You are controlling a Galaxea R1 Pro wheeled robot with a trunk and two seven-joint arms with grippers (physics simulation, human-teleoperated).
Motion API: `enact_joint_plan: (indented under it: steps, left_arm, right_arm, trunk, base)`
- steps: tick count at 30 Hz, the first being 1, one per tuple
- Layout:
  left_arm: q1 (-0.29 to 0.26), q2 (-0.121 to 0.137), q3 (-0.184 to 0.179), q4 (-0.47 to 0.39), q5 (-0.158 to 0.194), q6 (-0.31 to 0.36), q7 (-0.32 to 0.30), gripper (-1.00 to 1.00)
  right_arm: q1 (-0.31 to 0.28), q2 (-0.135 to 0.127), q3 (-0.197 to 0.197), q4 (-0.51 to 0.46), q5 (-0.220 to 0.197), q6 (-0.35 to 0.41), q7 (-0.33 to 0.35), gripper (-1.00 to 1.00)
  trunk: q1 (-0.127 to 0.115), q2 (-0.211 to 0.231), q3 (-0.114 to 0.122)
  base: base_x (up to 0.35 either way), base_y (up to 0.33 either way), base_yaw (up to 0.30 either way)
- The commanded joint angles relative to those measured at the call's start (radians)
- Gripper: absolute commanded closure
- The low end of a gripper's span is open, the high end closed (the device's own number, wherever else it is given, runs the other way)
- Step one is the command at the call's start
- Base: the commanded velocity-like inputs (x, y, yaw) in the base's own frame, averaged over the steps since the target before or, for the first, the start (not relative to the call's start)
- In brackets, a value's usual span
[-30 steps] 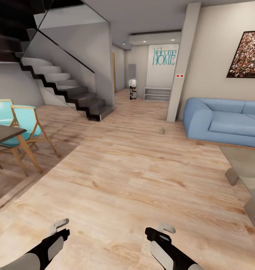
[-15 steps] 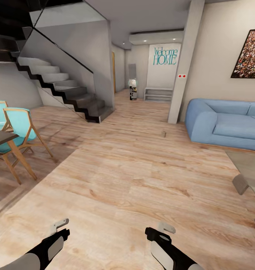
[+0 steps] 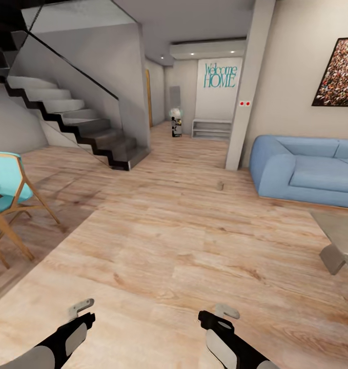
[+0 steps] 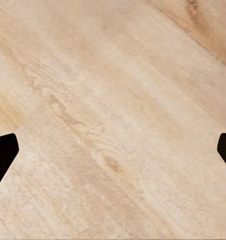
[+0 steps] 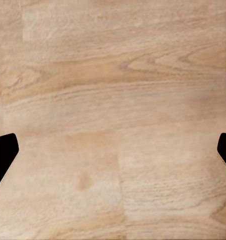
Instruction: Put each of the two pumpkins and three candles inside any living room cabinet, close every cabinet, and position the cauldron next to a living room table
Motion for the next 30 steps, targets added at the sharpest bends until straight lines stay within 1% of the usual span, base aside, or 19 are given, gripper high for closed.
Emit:
enact_joint_plan:
  steps: [1,6,30]
  left_arm:
    - [0.0,0.001,-0.009,-0.003,0.007,0.003,0.007,-1.0]
    - [0.0,0.001,-0.009,-0.003,0.006,0.003,0.007,-1.0]
    - [0.0,0.001,-0.009,-0.003,0.005,0.003,0.007,-1.0]
  right_arm:
    - [-0.001,-0.001,0.007,-0.001,-0.004,0.001,-0.007,-1.0]
    - [-0.001,-0.001,0.007,-0.001,-0.003,0.001,-0.007,-1.0]
    - [-0.001,0.001,0.007,-0.001,-0.003,0.001,-0.007,-1.0]
  trunk:
    - [0.0,0.0,-0.002]
    - [0.0,0.0,-0.004]
    - [0.0,0.0,-0.004]
  base:
    - [0.329,0.0,-0.228]
    - [0.329,0.0,-0.097]
    - [0.329,0.0,-0.004]
